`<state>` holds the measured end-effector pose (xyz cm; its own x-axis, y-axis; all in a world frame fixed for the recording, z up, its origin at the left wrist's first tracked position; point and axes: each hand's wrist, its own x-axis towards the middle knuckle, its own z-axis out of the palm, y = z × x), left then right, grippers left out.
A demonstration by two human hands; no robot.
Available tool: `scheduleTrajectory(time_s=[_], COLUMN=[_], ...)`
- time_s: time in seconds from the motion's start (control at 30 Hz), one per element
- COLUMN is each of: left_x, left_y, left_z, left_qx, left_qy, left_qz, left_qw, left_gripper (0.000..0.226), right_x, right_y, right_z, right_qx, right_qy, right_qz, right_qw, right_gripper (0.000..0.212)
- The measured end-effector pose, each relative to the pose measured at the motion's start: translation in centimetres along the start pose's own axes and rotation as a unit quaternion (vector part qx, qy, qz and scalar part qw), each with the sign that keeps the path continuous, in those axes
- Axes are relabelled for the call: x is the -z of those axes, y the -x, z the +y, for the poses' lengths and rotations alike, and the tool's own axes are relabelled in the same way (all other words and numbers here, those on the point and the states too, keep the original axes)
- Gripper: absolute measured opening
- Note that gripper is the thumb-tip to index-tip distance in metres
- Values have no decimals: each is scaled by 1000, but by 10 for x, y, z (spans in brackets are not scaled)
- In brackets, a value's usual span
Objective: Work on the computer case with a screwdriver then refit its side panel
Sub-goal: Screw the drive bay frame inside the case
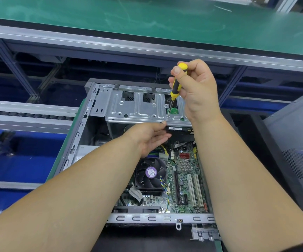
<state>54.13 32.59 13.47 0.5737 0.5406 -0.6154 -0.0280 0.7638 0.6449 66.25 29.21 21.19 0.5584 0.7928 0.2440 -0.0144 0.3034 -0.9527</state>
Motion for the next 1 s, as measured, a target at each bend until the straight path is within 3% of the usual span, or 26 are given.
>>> scheduleTrajectory(time_s=[0.17, 0.3, 0.47, 0.6, 0.77, 1.0], left_x=[0, 0, 5, -3, -17, -65], left_y=[0, 5, 19, 35, 56, 89], left_z=[0, 2, 2, -1, -10, -26], left_qx=[9, 26, 22, -73, -225, -304], left_qy=[-15, -110, -250, -292, -478, -583], left_qz=[5, 29, 31, 5, 13, -35], left_qw=[1000, 993, 967, 954, 849, 753], left_gripper=[12, 19, 30, 29, 20, 8], right_x=[8, 10, 14, 45, 105, 183], right_y=[1, 8, 19, 39, 76, 122], right_z=[-4, -12, -46, -73, -83, -68], right_qx=[23, 49, 113, 108, 93, 22], right_qy=[124, 314, 210, 163, 196, 187], right_qz=[36, 36, 96, 115, 145, 182], right_qw=[991, 948, 966, 974, 965, 965], right_gripper=[15, 16, 14, 14, 15, 17])
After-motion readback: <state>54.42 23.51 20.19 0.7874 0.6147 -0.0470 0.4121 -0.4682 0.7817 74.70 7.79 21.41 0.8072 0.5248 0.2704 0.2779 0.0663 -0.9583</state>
